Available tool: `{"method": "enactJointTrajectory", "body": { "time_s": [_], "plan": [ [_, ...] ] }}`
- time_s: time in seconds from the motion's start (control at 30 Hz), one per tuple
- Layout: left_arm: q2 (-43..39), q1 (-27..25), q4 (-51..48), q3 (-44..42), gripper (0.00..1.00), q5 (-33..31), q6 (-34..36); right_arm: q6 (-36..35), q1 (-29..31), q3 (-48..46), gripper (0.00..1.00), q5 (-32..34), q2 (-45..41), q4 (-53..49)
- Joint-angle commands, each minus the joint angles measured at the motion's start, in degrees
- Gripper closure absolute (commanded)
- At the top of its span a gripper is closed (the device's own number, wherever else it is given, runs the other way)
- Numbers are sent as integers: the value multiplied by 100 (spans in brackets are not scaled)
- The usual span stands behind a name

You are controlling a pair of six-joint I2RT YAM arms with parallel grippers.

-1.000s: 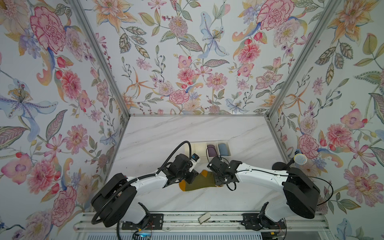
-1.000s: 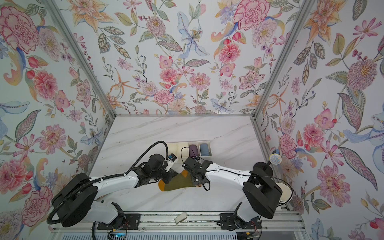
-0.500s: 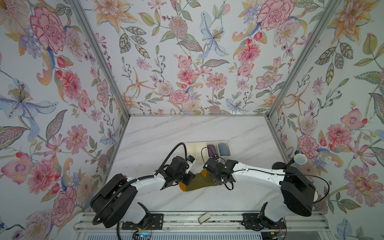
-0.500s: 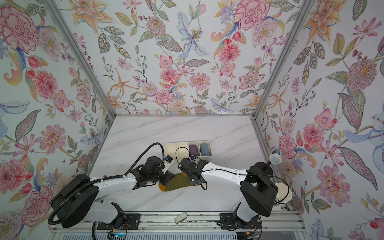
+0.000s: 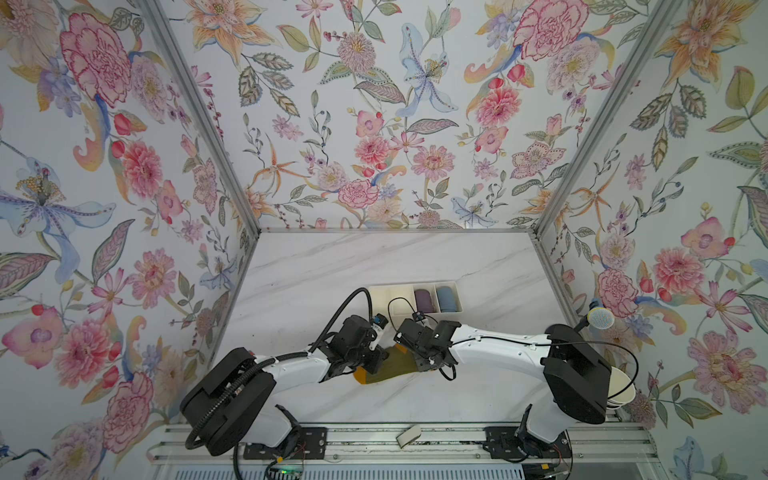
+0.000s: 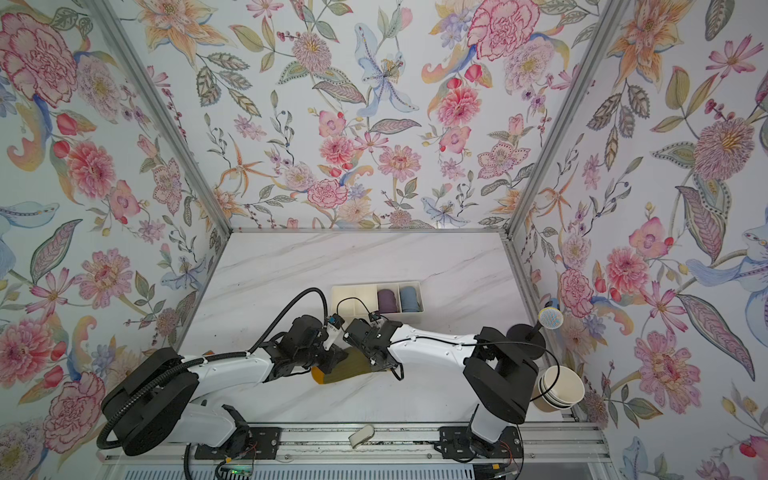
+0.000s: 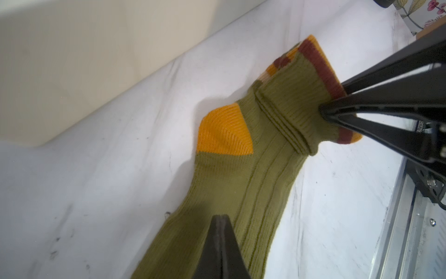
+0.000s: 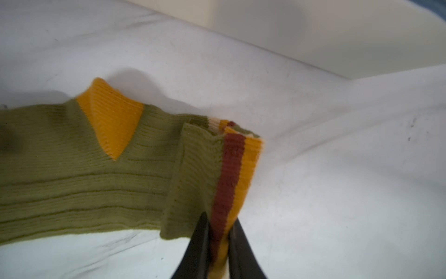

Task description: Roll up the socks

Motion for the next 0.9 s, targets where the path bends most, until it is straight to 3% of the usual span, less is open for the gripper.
{"method": "enactJointTrajectory", "body": {
  "time_s": [0.0, 0.53, 0.87],
  "plan": [
    [54, 61, 142, -99, 100, 80, -41, 2, 86, 171, 82, 130, 124, -164],
    [218, 61, 277, -142, 100, 97, -26, -77, 319, 491, 82, 148, 447, -161],
    [278, 78, 304, -134, 100, 97, 5, -159, 489, 677, 76, 240, 528, -142]
  ]
}}
